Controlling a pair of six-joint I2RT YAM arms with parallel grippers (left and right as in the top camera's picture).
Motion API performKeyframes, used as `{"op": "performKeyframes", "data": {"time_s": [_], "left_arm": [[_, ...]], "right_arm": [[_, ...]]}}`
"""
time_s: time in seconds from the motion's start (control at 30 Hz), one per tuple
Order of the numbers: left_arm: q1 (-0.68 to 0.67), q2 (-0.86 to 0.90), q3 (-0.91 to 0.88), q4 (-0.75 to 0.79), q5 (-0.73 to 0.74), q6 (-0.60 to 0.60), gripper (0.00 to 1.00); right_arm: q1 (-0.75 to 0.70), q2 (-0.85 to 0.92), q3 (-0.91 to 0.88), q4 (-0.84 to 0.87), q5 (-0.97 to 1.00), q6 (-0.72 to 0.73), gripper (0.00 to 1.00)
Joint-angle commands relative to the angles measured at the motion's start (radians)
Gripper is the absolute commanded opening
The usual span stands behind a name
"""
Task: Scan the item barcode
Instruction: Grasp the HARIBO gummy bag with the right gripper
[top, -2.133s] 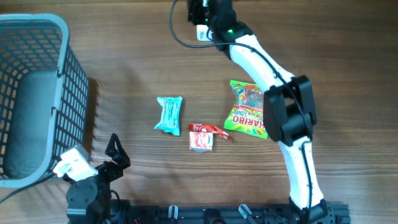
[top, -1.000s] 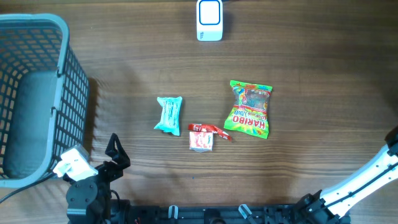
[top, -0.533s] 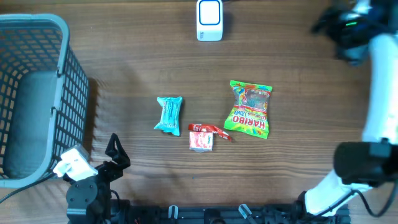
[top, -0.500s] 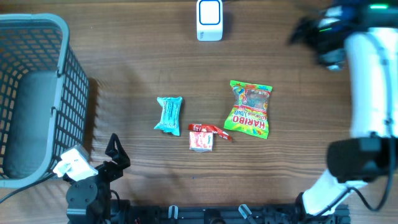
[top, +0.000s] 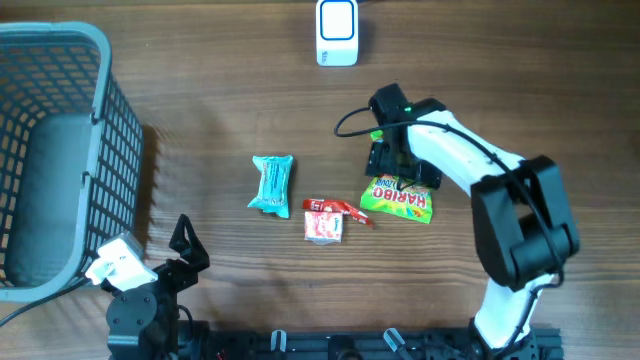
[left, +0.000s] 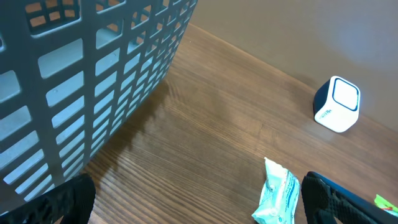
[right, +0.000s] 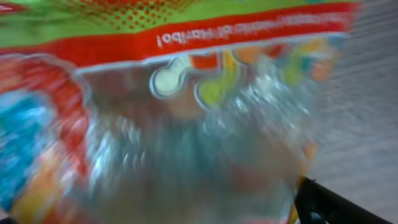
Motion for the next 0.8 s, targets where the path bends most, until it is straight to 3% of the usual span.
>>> {"op": "performKeyframes", "data": {"time_s": [0.0,0.03,0.07,0.2,0.3,0.4,0.5,0.57,0.67,0.77], "left_arm": [[-0.003,-0.006,-0.004,0.002,-0.010,0.012,1.00],[-0.003,-0.006,-0.004,0.002,-0.010,0.012,1.00],[-0.003,-0.006,-0.004,0.002,-0.009,0.012,1.00],[-0.003,-0.006,-0.004,0.002,-0.010,0.012,1.00],[-0.003,-0.006,-0.004,0.002,-0.010,0.012,1.00],[-0.003,-0.006,-0.004,0.002,-0.010,0.012,1.00],[-0.003,-0.006,-0.004,0.002,-0.010,0.012,1.00],[-0.003,-0.006,-0.004,0.002,-0.010,0.012,1.00],[-0.003,-0.006,-0.004,0.002,-0.010,0.012,1.00],[-0.003,-0.006,-0.004,0.002,-0.010,0.012,1.00]], "right_arm": [[-0.003,0.072,-0.027,0.006,0.056,-0.007,0.48],[-0.003,0.069,-0.011,-0.024,0.040,-0.002,0.20],[-0.003,0.068,0.028,-0.070,-0.008,-0.004,0.06],[-0.006,0.054,0.252,-0.243,-0.417,-0.210,0.05],[-0.031,0.051,0.359,-0.270,-1.192,-0.618,0.08],[-0.045,0.052,0.359,-0.200,-1.433,-0.848,0.06],[-0.042,0.052,0.348,-0.043,-1.705,-1.249,0.05],[-0.040,0.052,0.347,0.084,-1.753,-1.373,0.05],[-0.028,0.053,0.345,0.313,-1.746,-1.371,0.05],[-0.019,0.053,0.345,0.506,-1.527,-1.362,0.05]]}}
